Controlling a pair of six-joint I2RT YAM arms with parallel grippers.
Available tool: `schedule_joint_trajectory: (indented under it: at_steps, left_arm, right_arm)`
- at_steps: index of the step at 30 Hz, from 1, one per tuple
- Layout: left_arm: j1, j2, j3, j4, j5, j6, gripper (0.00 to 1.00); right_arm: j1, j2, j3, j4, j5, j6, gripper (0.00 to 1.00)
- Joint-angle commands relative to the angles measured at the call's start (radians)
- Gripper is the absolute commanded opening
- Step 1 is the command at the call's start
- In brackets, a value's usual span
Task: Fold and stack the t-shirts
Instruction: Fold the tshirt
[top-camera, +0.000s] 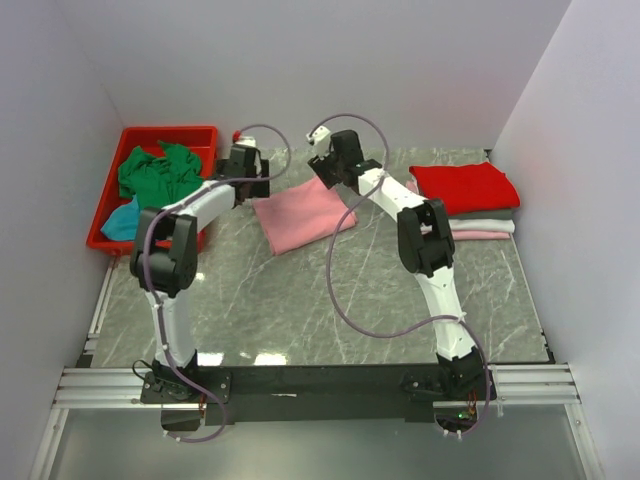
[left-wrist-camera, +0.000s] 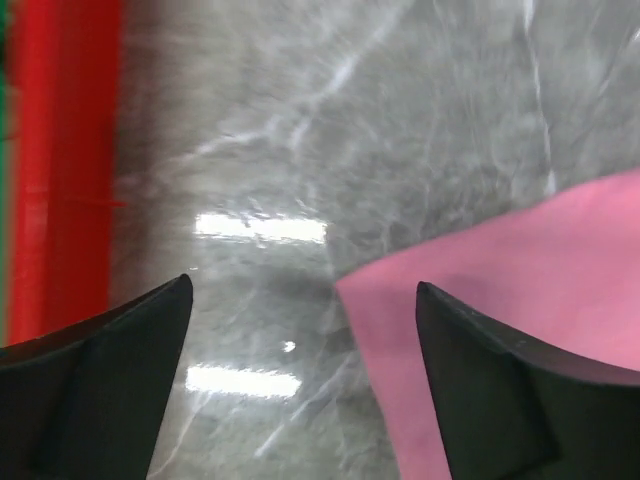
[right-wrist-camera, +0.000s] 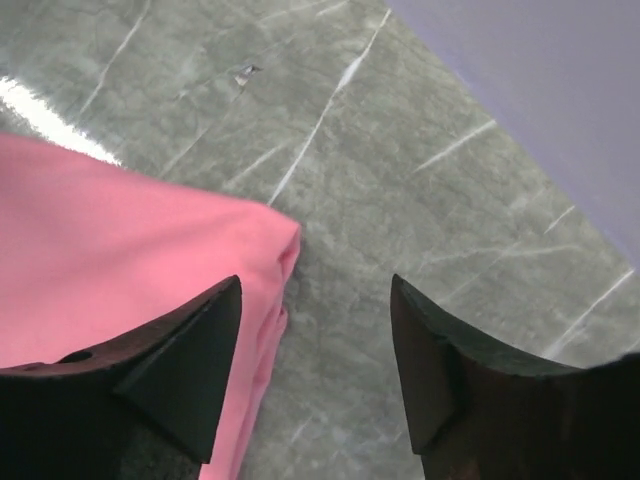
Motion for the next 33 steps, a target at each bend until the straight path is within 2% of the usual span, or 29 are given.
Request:
schedule_joint_trajectory:
  at_steps: [1, 3, 4, 5, 6, 8, 9, 11, 12, 14, 18, 21, 28, 33]
  left_arm:
    - [0.065, -0.2, -0.019, 0.024, 0.076, -0.154, 0.99]
    - [0.072, -0.309, -0.106, 0.03, 0.208, -0.186, 0.99]
    - [0.073, -0.347, -0.144, 0.033, 0.257, -0.198, 0.99]
    - [0.073, -0.413, -0.186, 0.049, 0.305, -0.232, 0.96]
    - [0.073, -0.439, -0.26, 0.052, 0.424, -0.249, 0.94]
    - [0.073, -0.506, -0.337, 0.072, 0.526, -0.325, 0.89]
    - [0.072, -0.528, -0.426, 0.098, 0.613, -0.353, 0.87]
    - [0.065, -0.601, -0.524, 0.157, 0.675, -0.423, 0.85]
    - [0.061, -0.628, -0.618, 0.237, 0.689, -0.444, 0.84]
    - [0.05, -0.692, -0.725, 0.294, 0.715, -0.48, 0.81]
    - [0.033, -0.72, -0.833, 0.365, 0.713, -0.468, 0.76]
    - [0.03, -0.676, -0.868, 0.429, 0.753, -0.456, 0.72]
    - [0.018, -0.574, -0.866, 0.504, 0.753, -0.448, 0.72]
    - [0.01, -0.527, -0.832, 0.501, 0.744, -0.445, 0.71]
  right_arm:
    - [-0.074, -0.162, -0.021, -0.045, -0.128, 0.114, 0.69]
    - [-0.11, -0.216, -0.055, -0.107, -0.231, 0.16, 0.7]
    - [-0.149, -0.225, -0.061, -0.182, -0.386, 0.165, 0.7]
    - [-0.168, -0.233, -0.069, -0.22, -0.479, 0.166, 0.71]
    - [-0.182, -0.233, -0.075, -0.256, -0.541, 0.177, 0.71]
    - [-0.208, -0.218, -0.078, -0.335, -0.636, 0.203, 0.71]
    - [-0.213, -0.21, -0.078, -0.375, -0.65, 0.212, 0.71]
    - [-0.217, -0.194, -0.081, -0.4, -0.685, 0.22, 0.71]
    - [-0.219, -0.193, -0.096, -0.403, -0.702, 0.229, 0.71]
    - [-0.225, -0.191, -0.124, -0.403, -0.721, 0.215, 0.71]
    - [-0.24, -0.161, -0.115, -0.469, -0.756, 0.137, 0.72]
    - [-0.251, -0.113, -0.049, -0.595, -0.804, 0.071, 0.7]
    - [-0.251, -0.099, -0.058, -0.632, -0.753, 0.073, 0.7]
    - [-0.248, -0.101, -0.081, -0.636, -0.759, 0.08, 0.69]
